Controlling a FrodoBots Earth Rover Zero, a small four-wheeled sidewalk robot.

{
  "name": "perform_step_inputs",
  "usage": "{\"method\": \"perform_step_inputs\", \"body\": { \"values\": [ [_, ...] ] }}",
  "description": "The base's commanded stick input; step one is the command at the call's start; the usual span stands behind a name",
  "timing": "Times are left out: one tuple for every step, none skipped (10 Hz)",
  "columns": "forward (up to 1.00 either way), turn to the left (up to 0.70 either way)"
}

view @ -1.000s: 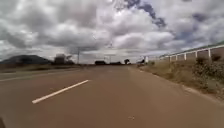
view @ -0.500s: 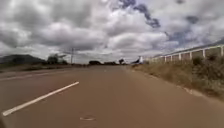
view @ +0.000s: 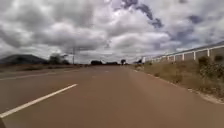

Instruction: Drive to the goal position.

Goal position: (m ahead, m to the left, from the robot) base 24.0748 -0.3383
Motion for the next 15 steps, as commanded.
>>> {"method": "perform_step_inputs", "body": {
  "values": [
    [0.85,-0.26],
    [0.85,-0.34],
    [0.85,-0.32],
    [0.85,-0.08],
    [0.85,0.0],
    [0.85,0.0],
    [0.85,0.0],
    [0.85,0.0],
    [0.85,0.0],
    [0.85,0.0],
    [0.85,0.0],
    [0.85,0.0],
    [0.85,0.0],
    [0.85,0.0],
    [0.85,0.0]
  ]
}}
